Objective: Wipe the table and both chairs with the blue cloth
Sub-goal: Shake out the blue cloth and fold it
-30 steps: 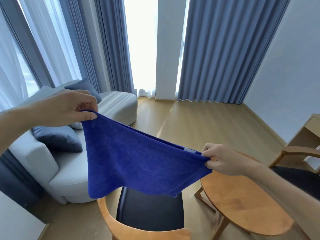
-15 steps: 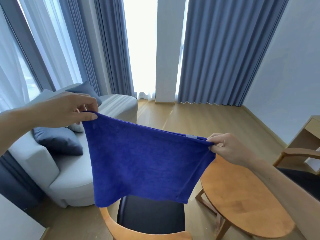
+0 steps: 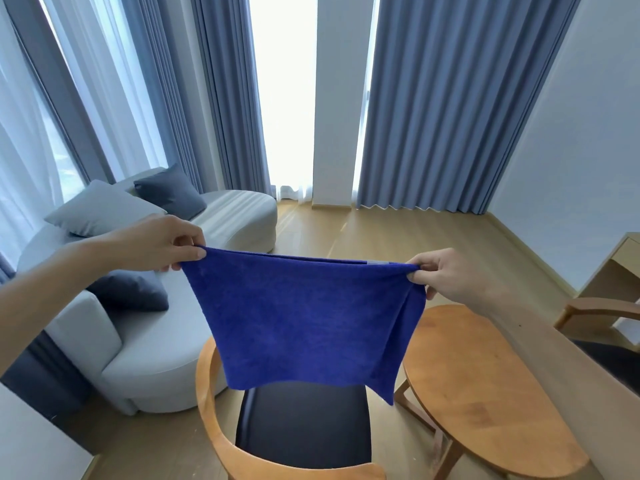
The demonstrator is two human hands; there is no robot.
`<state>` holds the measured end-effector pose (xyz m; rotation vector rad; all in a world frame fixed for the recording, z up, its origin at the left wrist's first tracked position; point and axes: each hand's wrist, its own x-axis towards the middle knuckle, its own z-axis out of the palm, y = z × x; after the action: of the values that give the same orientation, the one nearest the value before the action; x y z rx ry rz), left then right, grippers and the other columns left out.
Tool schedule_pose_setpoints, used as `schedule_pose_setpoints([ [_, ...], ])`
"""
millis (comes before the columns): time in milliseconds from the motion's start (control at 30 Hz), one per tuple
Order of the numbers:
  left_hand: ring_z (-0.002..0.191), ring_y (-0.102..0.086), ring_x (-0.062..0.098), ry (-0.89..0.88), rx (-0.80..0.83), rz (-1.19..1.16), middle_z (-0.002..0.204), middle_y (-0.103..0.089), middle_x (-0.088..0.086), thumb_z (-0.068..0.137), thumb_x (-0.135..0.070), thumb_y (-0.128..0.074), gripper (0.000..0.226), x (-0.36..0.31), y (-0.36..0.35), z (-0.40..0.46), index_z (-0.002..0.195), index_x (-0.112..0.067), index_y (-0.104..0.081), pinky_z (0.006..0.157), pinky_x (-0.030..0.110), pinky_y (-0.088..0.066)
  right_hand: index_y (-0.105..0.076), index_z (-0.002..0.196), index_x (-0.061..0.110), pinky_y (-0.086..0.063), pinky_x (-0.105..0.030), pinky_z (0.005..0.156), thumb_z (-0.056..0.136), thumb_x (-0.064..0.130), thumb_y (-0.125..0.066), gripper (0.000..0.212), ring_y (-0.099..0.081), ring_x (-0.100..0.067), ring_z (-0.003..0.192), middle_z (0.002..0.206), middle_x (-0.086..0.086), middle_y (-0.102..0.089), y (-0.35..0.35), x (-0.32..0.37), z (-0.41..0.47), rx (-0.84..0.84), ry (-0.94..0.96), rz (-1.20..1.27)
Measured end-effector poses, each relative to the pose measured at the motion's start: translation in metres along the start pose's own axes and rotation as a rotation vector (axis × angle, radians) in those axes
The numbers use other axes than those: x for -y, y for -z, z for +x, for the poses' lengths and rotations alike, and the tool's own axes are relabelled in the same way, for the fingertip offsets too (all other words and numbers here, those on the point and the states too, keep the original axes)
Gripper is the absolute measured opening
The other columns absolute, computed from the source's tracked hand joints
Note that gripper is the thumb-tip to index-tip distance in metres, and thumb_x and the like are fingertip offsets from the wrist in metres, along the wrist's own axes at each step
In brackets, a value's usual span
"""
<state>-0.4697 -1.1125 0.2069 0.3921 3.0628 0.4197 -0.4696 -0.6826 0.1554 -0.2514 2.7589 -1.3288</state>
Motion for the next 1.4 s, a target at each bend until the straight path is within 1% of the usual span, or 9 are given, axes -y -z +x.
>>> schedule_pose_setpoints([
  [267,0.053,-0.058,0.008,-0.060,-0.037,-0.051,0.058,-0.064,-0.003,0.088,-0.011,-0.066,0.014,0.003,-0.012,0.002,0.076,-0.018,-0.068,0.051,0.017,-0.049,-0.065,0.097,0.011,-0.054,-0.034,0.066,0.084,-0.009,-0.058,0.025,-0.063,-0.022,0.074,0.088,-0.014,-0.072,0.009,-0.009,0.013,-0.005,-0.044,0.070],
  [467,0.065,-0.061,0.012,-0.128,-0.116,-0.060,0.067,-0.066,-0.009,0.090,-0.018,-0.063,0.027,0.006,-0.010,0.002,0.085,-0.044,-0.058,0.059,0.021,-0.049,-0.068,0.092,0.011,-0.054,-0.031,0.069,0.086,-0.008,-0.055,0.024,-0.064,-0.021,0.076,0.083,-0.012,-0.072,0.005,-0.014,0.011,-0.103,0.029,0.061],
  [633,0.066,-0.058,0.014,-0.200,-0.165,-0.125,0.067,-0.061,-0.005,0.091,-0.008,-0.058,0.039,-0.004,-0.017,-0.001,0.093,-0.046,-0.050,0.064,0.035,-0.052,-0.061,0.082,0.013,-0.045,-0.028,0.062,0.088,-0.010,-0.047,0.028,-0.055,-0.019,0.068,0.078,-0.008,-0.063,0.002,-0.015,0.015,-0.123,0.133,-0.006],
  [900,0.066,-0.061,0.015,-0.274,-0.005,-0.135,0.079,-0.062,-0.009,0.095,-0.015,-0.055,0.025,-0.007,-0.015,-0.008,0.089,-0.040,-0.055,0.069,0.031,-0.054,-0.061,0.078,0.026,-0.041,-0.031,0.063,0.082,-0.010,-0.041,0.041,-0.050,-0.017,0.065,0.073,0.002,-0.060,0.011,-0.025,0.022,0.000,0.168,-0.272],
  [1000,0.067,-0.061,0.012,-0.311,0.048,-0.117,0.078,-0.062,-0.010,0.092,-0.033,-0.056,0.013,-0.008,-0.014,-0.015,0.085,-0.044,-0.053,0.069,0.031,-0.054,-0.070,0.097,0.024,-0.039,-0.015,0.073,0.084,-0.015,-0.036,0.053,-0.056,-0.010,0.087,0.093,0.008,-0.060,0.016,-0.025,0.022,0.087,0.226,-0.341],
  [1067,0.069,-0.059,0.004,-0.298,0.093,-0.153,0.077,-0.060,-0.019,0.082,-0.050,-0.051,0.003,-0.007,-0.018,-0.021,0.081,-0.052,-0.053,0.070,0.031,-0.055,-0.070,0.089,0.024,-0.037,-0.011,0.070,0.084,-0.018,-0.034,0.055,-0.055,-0.010,0.087,0.096,0.005,-0.058,0.018,-0.024,0.023,0.119,0.248,-0.348],
  [1200,0.081,-0.052,-0.011,-0.338,0.189,-0.080,0.085,-0.050,-0.043,0.085,-0.045,-0.051,0.027,-0.012,-0.036,-0.029,0.080,-0.071,-0.047,0.075,0.009,-0.040,-0.053,0.069,0.023,-0.034,-0.013,0.062,0.082,-0.016,-0.035,0.044,-0.050,-0.019,0.075,0.091,0.001,-0.054,0.016,-0.021,0.026,0.109,0.302,-0.544],
  [1300,0.084,-0.040,-0.025,-0.351,0.274,0.011,0.083,-0.043,-0.041,0.084,-0.049,-0.041,0.036,-0.021,-0.050,-0.040,0.076,-0.084,-0.033,0.075,0.003,-0.031,-0.044,0.067,0.024,-0.032,-0.015,0.058,0.083,-0.011,-0.038,0.039,-0.047,-0.021,0.072,0.089,0.003,-0.049,0.012,-0.018,0.027,0.100,0.347,-0.694],
  [1400,0.088,-0.039,-0.013,-0.404,0.321,0.071,0.106,-0.048,-0.020,0.087,-0.062,-0.037,0.021,-0.019,-0.062,-0.046,0.082,-0.083,-0.034,0.076,0.001,-0.026,-0.048,0.073,0.016,-0.032,-0.017,0.057,0.083,-0.009,-0.038,0.029,-0.049,-0.022,0.072,0.091,0.006,-0.047,0.008,-0.021,0.026,0.092,0.390,-0.760],
])
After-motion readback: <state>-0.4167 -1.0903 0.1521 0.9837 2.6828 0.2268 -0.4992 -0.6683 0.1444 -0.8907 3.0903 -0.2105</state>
